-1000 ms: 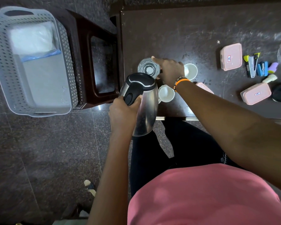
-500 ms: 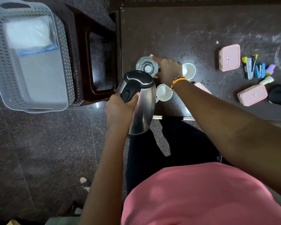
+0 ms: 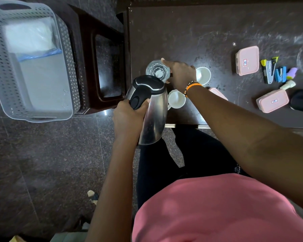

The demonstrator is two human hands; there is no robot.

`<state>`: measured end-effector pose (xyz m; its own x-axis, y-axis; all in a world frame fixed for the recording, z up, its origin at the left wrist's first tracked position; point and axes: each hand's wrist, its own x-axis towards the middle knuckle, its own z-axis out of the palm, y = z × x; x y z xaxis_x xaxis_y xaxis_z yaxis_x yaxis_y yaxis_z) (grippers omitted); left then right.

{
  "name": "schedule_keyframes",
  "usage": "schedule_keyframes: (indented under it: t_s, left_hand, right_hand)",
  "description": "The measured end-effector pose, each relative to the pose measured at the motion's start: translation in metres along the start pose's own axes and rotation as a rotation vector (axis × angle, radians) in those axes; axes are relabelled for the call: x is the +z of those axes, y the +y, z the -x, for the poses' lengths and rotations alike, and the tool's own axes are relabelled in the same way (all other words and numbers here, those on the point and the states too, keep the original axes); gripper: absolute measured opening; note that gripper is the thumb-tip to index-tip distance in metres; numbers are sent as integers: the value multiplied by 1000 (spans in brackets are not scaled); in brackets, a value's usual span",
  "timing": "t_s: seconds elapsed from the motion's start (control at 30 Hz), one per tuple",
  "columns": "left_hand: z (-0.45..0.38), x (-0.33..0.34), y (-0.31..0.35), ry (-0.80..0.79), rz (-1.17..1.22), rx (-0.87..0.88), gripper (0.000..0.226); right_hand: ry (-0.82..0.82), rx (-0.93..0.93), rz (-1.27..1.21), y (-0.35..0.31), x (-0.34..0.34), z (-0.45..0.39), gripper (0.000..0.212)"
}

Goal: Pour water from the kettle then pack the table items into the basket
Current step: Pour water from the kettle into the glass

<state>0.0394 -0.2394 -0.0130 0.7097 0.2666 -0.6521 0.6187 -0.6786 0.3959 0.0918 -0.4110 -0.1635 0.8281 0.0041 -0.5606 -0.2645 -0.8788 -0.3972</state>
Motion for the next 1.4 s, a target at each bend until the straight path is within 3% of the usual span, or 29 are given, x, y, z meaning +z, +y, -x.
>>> schedule_keyframes:
  t_s: [1.4]
  left_hand:
    - [-1, -2, 5, 17, -59, 24, 35]
  right_hand:
    - [14, -6, -25, 1, 1, -1, 61]
